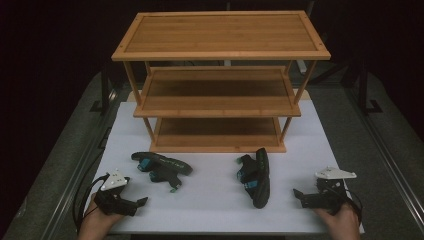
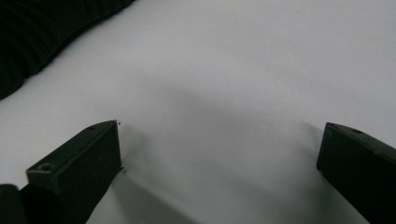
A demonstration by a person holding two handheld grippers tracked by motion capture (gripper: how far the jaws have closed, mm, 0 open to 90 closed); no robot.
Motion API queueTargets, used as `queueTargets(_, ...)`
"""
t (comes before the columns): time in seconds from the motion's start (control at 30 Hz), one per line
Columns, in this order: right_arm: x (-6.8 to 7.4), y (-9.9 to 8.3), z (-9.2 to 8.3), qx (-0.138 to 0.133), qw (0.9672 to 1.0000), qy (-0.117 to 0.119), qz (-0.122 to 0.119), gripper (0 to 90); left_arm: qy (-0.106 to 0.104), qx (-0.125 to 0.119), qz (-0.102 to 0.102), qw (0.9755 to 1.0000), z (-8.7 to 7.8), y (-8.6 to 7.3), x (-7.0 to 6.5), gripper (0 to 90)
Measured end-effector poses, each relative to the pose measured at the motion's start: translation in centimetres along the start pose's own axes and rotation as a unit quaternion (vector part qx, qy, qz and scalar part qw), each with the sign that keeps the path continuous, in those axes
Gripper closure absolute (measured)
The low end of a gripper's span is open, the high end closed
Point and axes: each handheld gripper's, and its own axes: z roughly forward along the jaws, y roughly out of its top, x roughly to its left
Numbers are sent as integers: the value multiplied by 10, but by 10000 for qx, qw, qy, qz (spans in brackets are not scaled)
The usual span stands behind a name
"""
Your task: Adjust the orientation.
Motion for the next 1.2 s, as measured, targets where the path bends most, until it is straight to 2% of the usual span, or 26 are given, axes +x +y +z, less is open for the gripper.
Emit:
queueTargets(0.27,0,0,0,-16,10000,-17,0,0,45,4,45,10000,-1,1,-2,14)
queueTargets(0.4,0,0,0,-14,10000,-16,4,0,-57,-102,38,9999,-5,2,-6,26)
queueTargets(0.43,0,0,0,-14,10000,-16,4,0,-57,-102,38,9999,-5,2,-6,86)
queueTargets(0.47,0,0,0,-15,10000,-16,3,0,-151,-253,26,9996,-9,4,-9,149)
queueTargets(0.57,0,0,0,-20,10000,-14,3,0,-119,-373,100,9992,-11,9,-14,160)
queueTargets(0.77,0,0,0,-16,10000,-14,6,0,-273,-627,230,9974,-13,19,-22,312)
queueTargets(0.93,0,0,0,-17,10000,-14,0,0,-268,-738,302,9965,-9,27,-25,388)
queueTargets(0.97,0,0,0,-18,10000,-14,6,0,-197,-786,432,9958,-7,30,-28,445)
queueTargets(1.03,0,0,0,-19,10000,-14,3,0,-134,-838,436,9954,-5,34,-28,478)
queueTargets(1.2,0,0,0,-14,10000,-14,11,0,-22,-833,515,9952,2,40,-28,504)
